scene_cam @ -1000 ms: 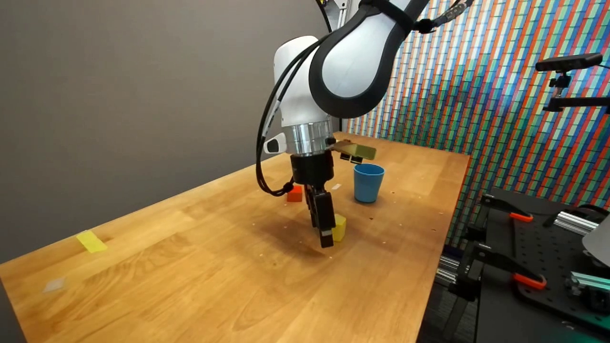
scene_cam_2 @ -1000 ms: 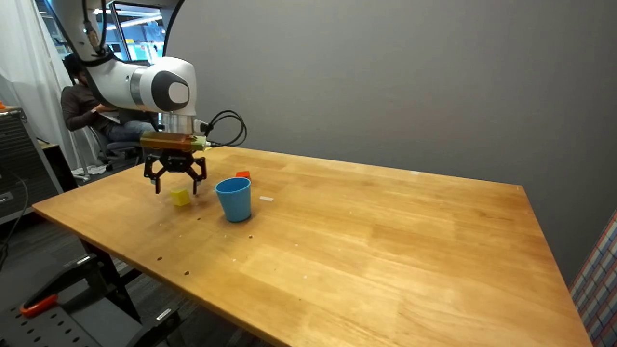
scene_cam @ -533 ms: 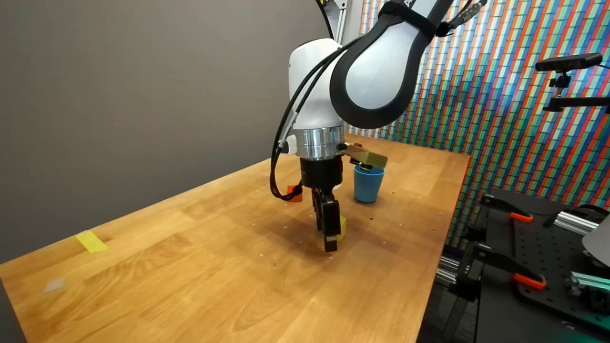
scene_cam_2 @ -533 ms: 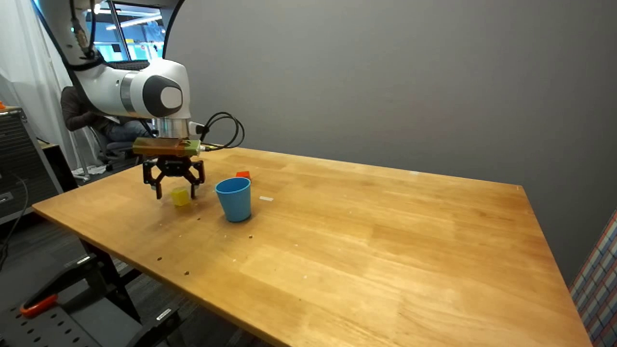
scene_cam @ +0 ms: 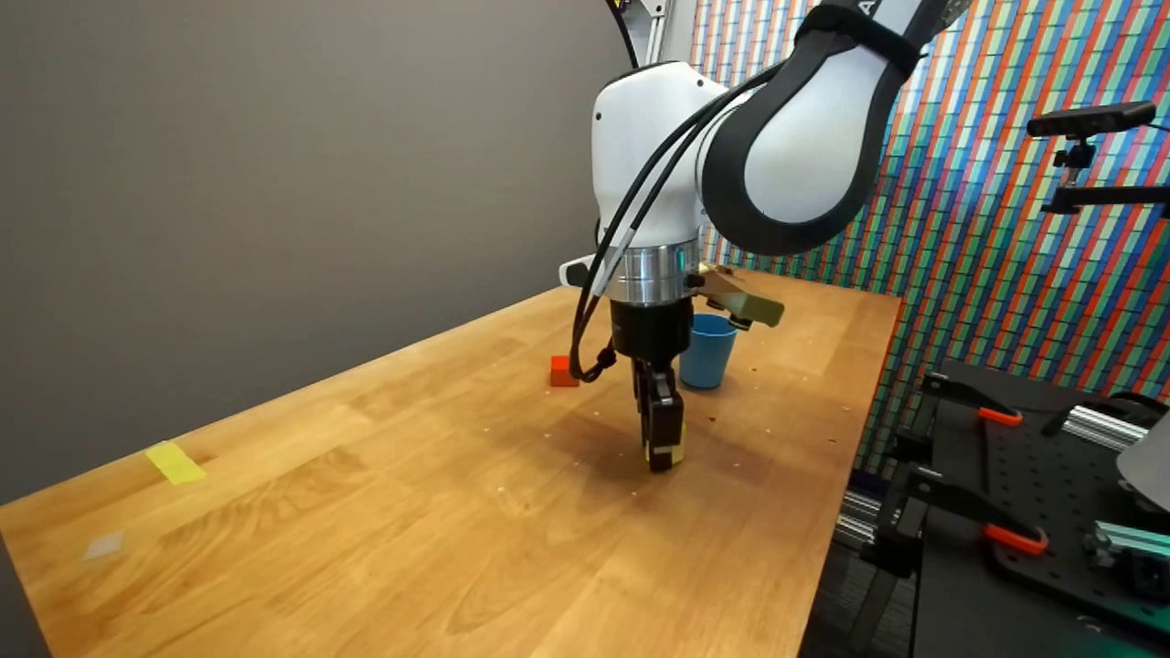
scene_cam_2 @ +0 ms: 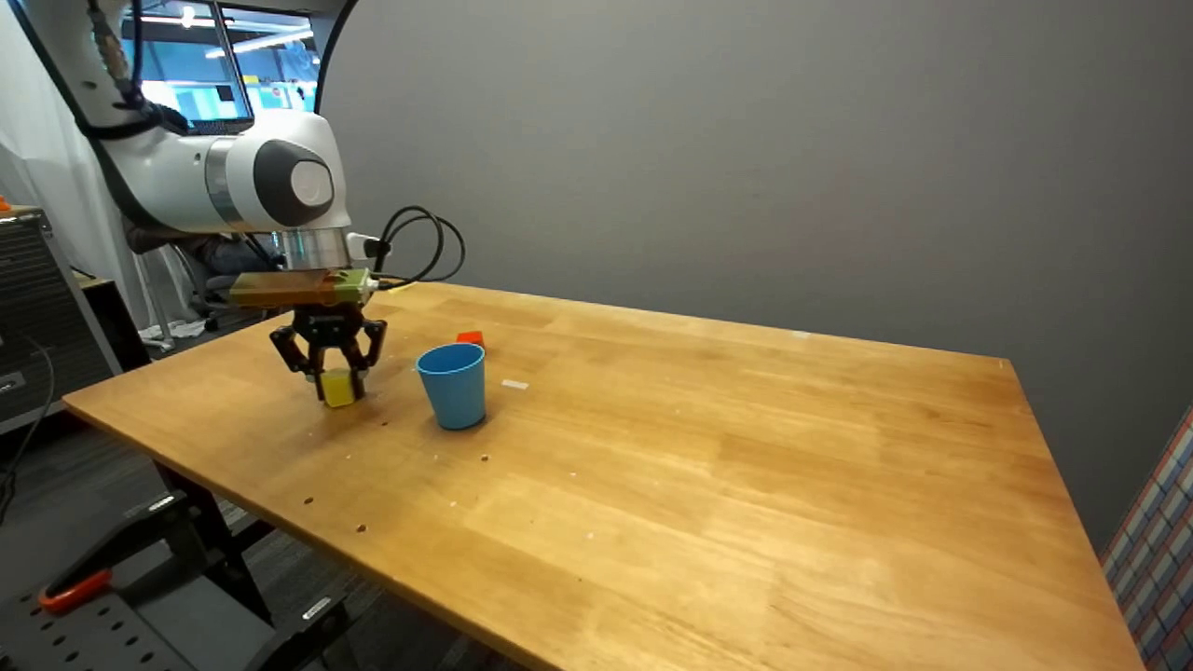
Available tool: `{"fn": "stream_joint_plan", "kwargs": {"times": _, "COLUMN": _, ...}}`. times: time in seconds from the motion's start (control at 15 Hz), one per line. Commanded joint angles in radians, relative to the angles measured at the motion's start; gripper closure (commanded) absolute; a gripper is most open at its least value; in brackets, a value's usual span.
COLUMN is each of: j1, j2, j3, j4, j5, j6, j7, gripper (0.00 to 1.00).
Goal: Put the yellow block in the cup
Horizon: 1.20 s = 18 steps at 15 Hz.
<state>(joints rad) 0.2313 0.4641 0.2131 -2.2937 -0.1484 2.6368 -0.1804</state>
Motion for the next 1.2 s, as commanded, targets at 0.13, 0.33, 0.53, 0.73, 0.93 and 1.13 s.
{"fn": "stream_joint_plan", "kwargs": {"times": 0.13, "j1": 0.006, "j2": -0.128, "j3": -0.005, "j4": -0.116, "j5": 0.009, "j6": 0.078, "j7": 0.092, "gripper": 0.73}}
{"fn": "stream_joint_plan", "kwargs": {"times": 0.33, "j1": 0.032, "j2": -0.22, "j3": -0.031, "j4": -0.185, "j5": -0.01, "j6": 0.176, "j7": 0.198, "gripper": 0.73}}
{"fn": "stream_joint_plan", "kwargs": {"times": 0.53, "j1": 0.07, "j2": -0.312, "j3": -0.103, "j4": -0.239, "j5": -0.074, "j6": 0.235, "j7": 0.337, "gripper": 0.73}}
{"fn": "stream_joint_plan", "kwargs": {"times": 0.73, "j1": 0.101, "j2": -0.39, "j3": -0.203, "j4": -0.281, "j5": -0.237, "j6": 0.258, "j7": 0.539, "gripper": 0.73}}
{"fn": "stream_joint_plan", "kwargs": {"times": 0.93, "j1": 0.104, "j2": -0.472, "j3": -0.286, "j4": -0.306, "j5": -0.451, "j6": 0.235, "j7": 0.771, "gripper": 0.73}}
{"fn": "stream_joint_plan", "kwargs": {"times": 1.13, "j1": 0.066, "j2": -0.542, "j3": -0.322, "j4": -0.303, "j5": -0.672, "j6": 0.195, "j7": 1.004, "gripper": 0.73}}
